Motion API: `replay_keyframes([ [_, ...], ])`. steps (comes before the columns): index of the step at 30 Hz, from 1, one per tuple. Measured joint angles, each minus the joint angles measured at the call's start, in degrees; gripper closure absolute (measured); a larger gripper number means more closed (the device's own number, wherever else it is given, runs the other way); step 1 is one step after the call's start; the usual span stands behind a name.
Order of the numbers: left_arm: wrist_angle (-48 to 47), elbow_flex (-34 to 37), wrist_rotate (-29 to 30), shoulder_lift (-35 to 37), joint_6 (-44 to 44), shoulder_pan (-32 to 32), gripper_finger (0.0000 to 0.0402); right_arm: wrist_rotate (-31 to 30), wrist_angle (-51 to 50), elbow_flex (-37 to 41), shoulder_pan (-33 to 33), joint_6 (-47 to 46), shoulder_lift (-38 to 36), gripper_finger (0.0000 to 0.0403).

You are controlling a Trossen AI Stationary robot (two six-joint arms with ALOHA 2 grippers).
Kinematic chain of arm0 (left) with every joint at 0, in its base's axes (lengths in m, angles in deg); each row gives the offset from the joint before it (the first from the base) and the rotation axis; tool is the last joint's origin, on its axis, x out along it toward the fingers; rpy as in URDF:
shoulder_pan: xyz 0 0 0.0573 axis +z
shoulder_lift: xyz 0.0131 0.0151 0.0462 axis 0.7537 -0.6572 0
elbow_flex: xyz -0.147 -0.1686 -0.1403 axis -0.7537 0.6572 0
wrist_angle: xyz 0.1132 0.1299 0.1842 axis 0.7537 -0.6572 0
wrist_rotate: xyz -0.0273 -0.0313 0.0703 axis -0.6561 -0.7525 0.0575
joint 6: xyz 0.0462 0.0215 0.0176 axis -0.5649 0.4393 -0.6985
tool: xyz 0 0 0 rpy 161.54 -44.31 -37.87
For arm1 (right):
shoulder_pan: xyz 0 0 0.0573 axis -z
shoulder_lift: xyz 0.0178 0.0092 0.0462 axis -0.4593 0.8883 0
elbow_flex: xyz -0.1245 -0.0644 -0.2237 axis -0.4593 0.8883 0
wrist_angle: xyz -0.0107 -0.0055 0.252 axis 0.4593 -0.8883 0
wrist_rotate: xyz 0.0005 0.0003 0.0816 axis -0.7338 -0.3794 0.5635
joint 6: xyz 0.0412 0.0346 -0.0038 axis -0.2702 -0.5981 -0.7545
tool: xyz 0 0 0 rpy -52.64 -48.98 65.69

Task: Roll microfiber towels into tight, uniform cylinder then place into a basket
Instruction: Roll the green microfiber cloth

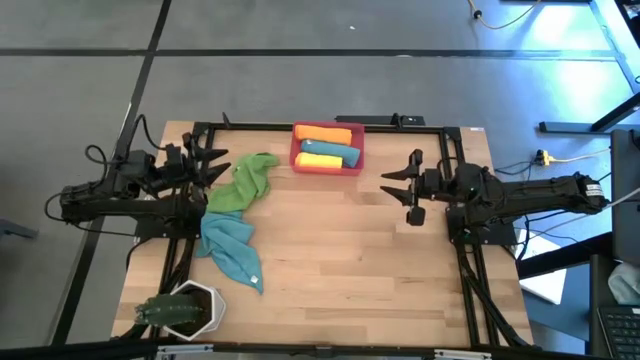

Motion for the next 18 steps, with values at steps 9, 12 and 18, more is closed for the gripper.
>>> replay_keyframes([
  [9,0.0,0.0,0.0,0.0,0.0,0.0,0.0241,0.0,5.8,0.0,0.0,0.0,6.3,0.026],
  [12,0.0,0.0,0.0,0.0,0.0,0.0,0.0241,0.6,11.0,0.0,0.0,0.0,10.5,0.026],
  [18,0.4,0.0,1.6,0.0,0.4,0.0,0.0241,1.6,21.8,0.0,0.0,0.0,20.1,0.026],
])
